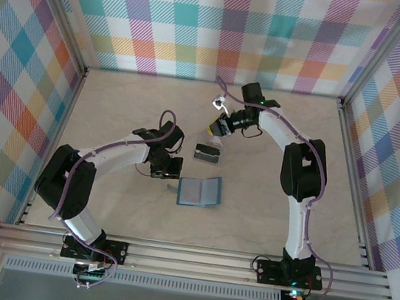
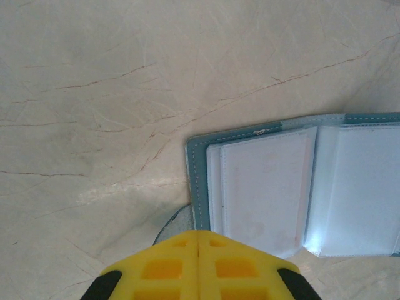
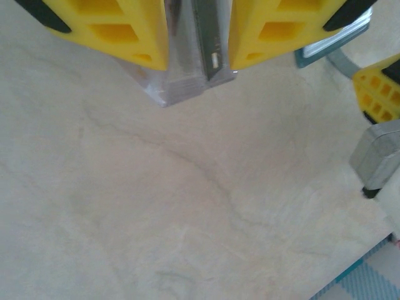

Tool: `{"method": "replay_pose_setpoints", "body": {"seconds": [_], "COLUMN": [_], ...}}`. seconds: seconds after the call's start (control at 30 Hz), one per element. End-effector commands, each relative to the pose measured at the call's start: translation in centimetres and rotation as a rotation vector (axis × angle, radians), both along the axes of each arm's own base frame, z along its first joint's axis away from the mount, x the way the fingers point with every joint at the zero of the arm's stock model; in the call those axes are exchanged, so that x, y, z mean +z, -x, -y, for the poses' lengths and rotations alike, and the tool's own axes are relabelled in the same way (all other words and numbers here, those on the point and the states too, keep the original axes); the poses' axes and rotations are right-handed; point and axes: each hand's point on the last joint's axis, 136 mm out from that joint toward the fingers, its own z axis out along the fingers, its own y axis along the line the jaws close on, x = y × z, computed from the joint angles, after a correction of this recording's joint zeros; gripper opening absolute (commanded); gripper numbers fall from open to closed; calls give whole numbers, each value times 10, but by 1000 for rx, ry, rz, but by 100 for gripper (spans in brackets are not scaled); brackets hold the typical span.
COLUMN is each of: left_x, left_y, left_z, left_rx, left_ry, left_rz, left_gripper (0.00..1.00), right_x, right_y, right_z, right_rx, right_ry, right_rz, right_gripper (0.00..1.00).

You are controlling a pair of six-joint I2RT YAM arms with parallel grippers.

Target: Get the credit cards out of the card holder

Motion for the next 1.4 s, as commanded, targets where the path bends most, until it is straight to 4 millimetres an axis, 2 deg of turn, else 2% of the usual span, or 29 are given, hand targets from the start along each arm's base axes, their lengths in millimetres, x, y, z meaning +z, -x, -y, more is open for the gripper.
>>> {"method": "replay_pose_setpoints", "body": {"seconds": [0.0,0.47,0.63,1.0,1.23,1.37], "left_x": [4,-1,0,1,1,2], "left_y": [1,0,-1,-1,0,-1], "left_z": [-5,-5,-4,-3,-3,-3], "left_rx": [6,10,8,3,0,-1], "left_ry": [-2,-7,-5,-1,2,3], "left_rz": [-7,-19,-15,-18,-18,-17], "left_gripper": [7,7,7,7,7,7], "right_x": [13,-28,-23,3,15,9], "right_y": [-13,-10,-6,4,7,15], "right_z": [6,-1,-4,-6,-1,-2], "right_rx": [-34,4,22,49,29,63], "right_ry": [-28,-39,-74,-118,-60,27], "right_rz": [47,-80,-93,-84,-29,-8], "right_gripper": [32,33,27,0,0,0]}}
